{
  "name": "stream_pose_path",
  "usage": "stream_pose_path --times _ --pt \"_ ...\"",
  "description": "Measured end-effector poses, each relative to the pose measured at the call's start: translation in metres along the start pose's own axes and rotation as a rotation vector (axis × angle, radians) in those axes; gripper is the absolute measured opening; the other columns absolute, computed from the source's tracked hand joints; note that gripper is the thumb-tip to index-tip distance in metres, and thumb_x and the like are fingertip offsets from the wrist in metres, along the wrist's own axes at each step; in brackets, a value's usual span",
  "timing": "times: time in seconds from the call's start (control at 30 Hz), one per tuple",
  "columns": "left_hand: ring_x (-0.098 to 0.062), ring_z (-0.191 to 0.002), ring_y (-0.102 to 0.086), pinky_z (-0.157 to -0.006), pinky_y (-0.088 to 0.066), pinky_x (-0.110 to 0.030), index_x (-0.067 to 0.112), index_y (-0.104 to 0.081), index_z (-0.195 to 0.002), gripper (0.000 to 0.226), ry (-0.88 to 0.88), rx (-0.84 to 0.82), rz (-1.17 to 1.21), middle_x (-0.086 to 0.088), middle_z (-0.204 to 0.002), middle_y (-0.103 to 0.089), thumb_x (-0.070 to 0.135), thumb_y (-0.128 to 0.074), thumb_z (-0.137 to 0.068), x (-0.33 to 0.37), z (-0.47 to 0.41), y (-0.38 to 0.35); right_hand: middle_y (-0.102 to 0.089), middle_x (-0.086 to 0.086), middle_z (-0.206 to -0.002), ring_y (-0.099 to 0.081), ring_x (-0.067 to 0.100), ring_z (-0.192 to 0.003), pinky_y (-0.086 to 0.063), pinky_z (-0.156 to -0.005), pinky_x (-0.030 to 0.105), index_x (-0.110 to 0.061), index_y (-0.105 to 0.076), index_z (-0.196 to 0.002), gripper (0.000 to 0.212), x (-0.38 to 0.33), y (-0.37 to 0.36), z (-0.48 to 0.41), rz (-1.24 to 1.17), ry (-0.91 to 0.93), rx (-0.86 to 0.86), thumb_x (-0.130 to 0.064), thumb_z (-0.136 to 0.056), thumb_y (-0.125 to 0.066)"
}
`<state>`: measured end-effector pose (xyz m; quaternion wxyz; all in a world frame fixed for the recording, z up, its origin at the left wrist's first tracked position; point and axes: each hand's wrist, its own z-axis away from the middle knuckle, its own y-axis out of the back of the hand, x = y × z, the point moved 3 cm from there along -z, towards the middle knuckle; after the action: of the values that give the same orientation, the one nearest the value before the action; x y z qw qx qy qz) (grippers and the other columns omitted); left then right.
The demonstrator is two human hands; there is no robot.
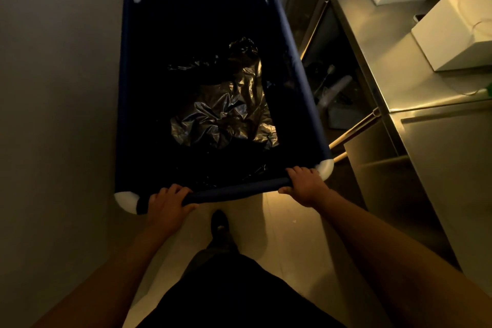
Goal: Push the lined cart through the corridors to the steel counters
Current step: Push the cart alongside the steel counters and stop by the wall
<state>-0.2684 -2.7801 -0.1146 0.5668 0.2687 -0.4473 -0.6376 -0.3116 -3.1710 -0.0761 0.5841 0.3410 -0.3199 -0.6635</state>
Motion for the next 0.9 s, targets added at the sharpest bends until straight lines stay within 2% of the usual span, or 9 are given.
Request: stream_pose_path --times 0.37,0.6,0.9 --pt "-0.030 -0.119 -0.052 -0.097 -0.037 -0.045 0.031 -0.056 -0.132 0.056 0.015 0.050 0.029 -0.001 -0.136 -0.054 0.068 -0.047 -0.091 0.000 -0.061 0.038 -0.037 0.007 -0.159 -0.033 0.029 -0.147 -0.022 -0.123 0.050 -0.018 -0.025 -0.159 0.073 -0.013 0.053 -0.068 0.071 -0.012 -0.023 -0.056 -0.100 -0.047" --pt "-0.033 -0.115 -0.055 -0.095 -0.039 -0.047 0.030 -0.060 -0.128 0.053 0.043 0.086 0.030 -0.004 -0.132 -0.058 0.065 -0.055 -0.089 0.000 -0.094 0.056 -0.037 0.008 -0.159 -0.033 0.030 -0.147 -0.022 -0.123 0.050 -0.018 -0.026 -0.158 0.072 -0.005 0.085 -0.111 0.082 0.026 -0.056 -0.056 -0.100 -0.047" --pt "-0.030 -0.120 -0.052 -0.099 -0.037 -0.046 0.033 -0.055 -0.133 0.055 0.110 0.031 0.032 -0.001 -0.137 -0.055 0.068 -0.048 -0.091 -0.006 -0.145 0.085 -0.043 0.007 -0.154 -0.037 0.029 -0.144 -0.024 -0.122 0.049 -0.018 -0.033 -0.154 0.070 -0.001 0.125 -0.168 0.056 0.102 0.010 -0.056 -0.099 -0.051"
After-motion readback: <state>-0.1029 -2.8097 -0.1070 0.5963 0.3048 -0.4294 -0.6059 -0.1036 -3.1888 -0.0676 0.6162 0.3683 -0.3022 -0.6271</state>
